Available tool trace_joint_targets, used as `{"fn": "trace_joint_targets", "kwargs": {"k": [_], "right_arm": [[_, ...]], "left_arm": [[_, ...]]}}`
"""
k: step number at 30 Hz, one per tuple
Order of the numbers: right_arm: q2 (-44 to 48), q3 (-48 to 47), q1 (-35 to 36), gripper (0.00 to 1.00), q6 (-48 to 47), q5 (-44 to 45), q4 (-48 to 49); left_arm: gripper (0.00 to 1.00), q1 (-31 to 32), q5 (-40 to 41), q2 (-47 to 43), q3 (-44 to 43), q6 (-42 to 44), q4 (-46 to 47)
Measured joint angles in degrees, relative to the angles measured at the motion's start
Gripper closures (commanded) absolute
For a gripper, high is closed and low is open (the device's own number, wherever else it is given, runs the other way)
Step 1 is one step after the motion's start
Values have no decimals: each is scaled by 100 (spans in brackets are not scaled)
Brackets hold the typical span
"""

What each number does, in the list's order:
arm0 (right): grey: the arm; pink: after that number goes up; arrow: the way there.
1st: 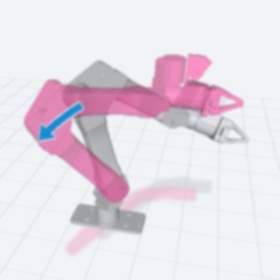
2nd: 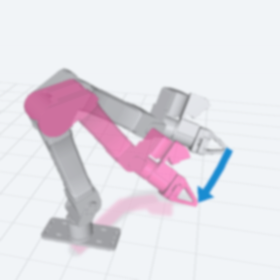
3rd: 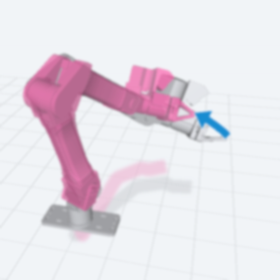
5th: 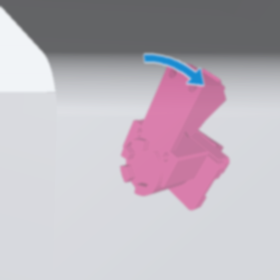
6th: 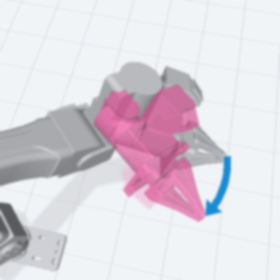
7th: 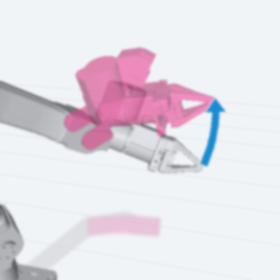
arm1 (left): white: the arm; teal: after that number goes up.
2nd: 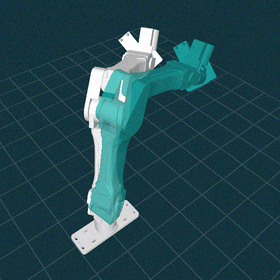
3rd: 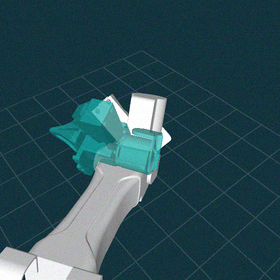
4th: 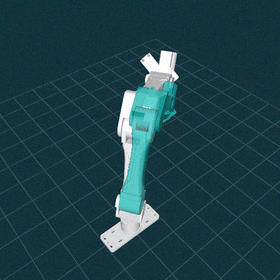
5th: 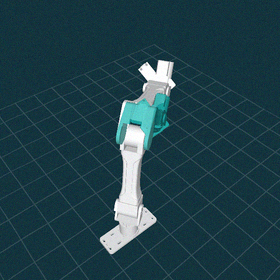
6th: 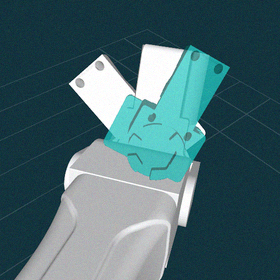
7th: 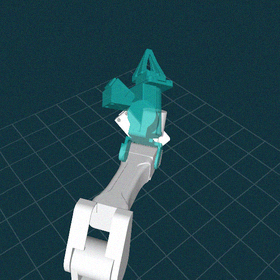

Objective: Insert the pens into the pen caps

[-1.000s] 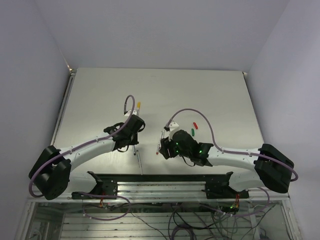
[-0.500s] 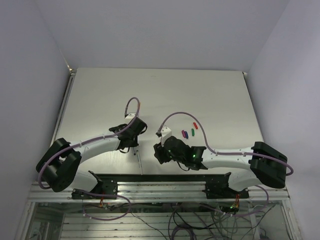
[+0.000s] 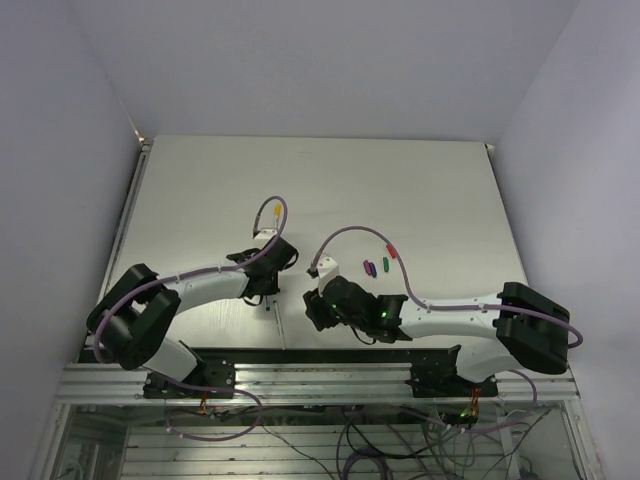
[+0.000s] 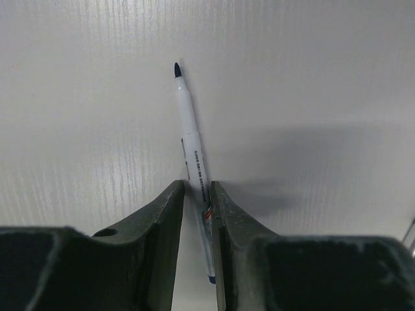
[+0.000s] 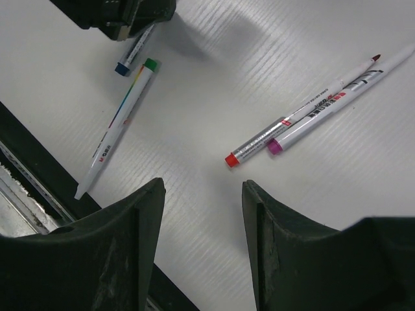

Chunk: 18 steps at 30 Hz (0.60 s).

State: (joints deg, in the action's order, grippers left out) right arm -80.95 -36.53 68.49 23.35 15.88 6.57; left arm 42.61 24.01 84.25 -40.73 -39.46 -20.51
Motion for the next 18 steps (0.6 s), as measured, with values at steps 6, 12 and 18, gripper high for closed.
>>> {"fn": "trace_joint_targets", "kwargs": {"k": [6,12,18], "right_arm": [[-44,0,61,49,4,-2,2],[-249,-55,195,49,4,-31,-4],[-494,-293,424,50,4,-44,0]], "left_arm": [[78,0,31,109,-15,-2,55],[93,13,33,103,-13,-31,57],[93,15,15,-136,227,-111,208]]}}
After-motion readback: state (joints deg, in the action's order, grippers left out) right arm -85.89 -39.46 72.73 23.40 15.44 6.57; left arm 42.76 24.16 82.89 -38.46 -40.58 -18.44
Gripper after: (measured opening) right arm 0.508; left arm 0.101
